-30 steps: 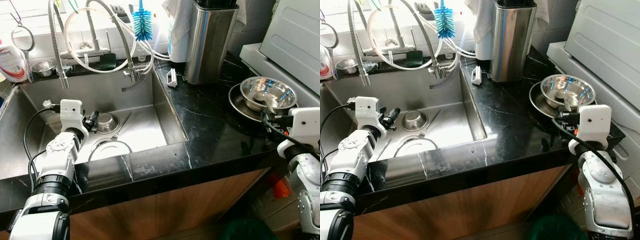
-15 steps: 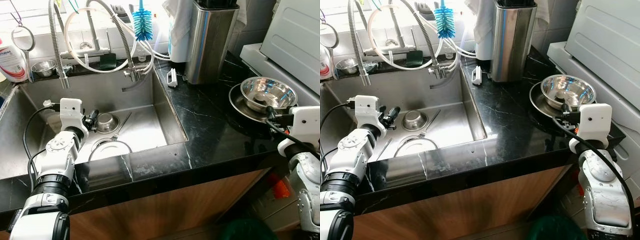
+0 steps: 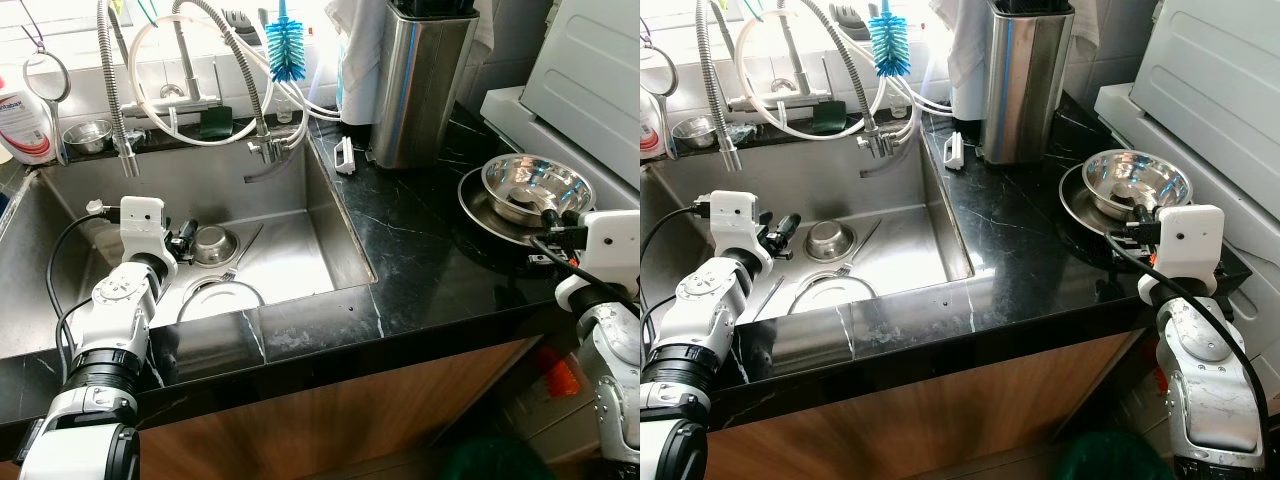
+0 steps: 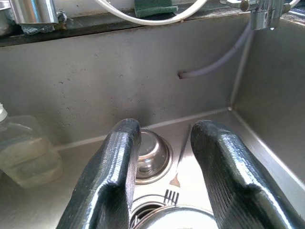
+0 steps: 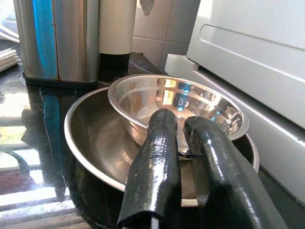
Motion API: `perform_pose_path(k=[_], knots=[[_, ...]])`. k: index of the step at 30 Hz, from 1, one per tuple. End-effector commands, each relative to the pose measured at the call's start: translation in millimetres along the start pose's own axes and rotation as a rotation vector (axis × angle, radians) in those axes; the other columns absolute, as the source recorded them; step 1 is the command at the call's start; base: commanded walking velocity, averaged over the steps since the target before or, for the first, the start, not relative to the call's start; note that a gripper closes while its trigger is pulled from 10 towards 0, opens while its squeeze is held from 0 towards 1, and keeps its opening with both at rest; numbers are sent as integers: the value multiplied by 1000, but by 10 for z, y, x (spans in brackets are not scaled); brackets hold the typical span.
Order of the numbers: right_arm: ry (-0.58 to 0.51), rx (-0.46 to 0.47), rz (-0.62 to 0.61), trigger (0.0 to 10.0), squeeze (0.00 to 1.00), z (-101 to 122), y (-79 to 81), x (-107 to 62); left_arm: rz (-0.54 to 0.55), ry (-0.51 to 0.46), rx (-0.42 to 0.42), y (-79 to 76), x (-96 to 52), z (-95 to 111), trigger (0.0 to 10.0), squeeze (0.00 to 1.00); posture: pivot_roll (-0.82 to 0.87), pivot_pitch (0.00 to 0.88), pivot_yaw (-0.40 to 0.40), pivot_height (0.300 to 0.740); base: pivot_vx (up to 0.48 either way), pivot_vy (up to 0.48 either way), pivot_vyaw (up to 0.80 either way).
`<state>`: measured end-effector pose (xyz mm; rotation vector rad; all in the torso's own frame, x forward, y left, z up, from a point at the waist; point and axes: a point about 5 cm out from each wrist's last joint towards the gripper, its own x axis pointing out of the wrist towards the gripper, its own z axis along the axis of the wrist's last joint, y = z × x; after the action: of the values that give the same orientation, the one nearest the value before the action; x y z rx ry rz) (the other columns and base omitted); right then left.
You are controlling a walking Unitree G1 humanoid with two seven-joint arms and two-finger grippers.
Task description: Kitchen organization
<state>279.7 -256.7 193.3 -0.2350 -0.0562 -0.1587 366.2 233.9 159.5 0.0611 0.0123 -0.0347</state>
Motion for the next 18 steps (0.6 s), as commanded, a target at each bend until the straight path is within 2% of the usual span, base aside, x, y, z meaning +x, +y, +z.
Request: perform_pose_path(k=[1,18], knots=[[-26,-9,-20,0,0,65,-44,21,-3,4,-6,-12,-1,1,10000,0,19,33,30,740,0,0,0],[-162,-43,-43,0,0,488,-87,65,3,4,-13,-8,6,-2,10000,0,17,26,25,740,0,0,0]])
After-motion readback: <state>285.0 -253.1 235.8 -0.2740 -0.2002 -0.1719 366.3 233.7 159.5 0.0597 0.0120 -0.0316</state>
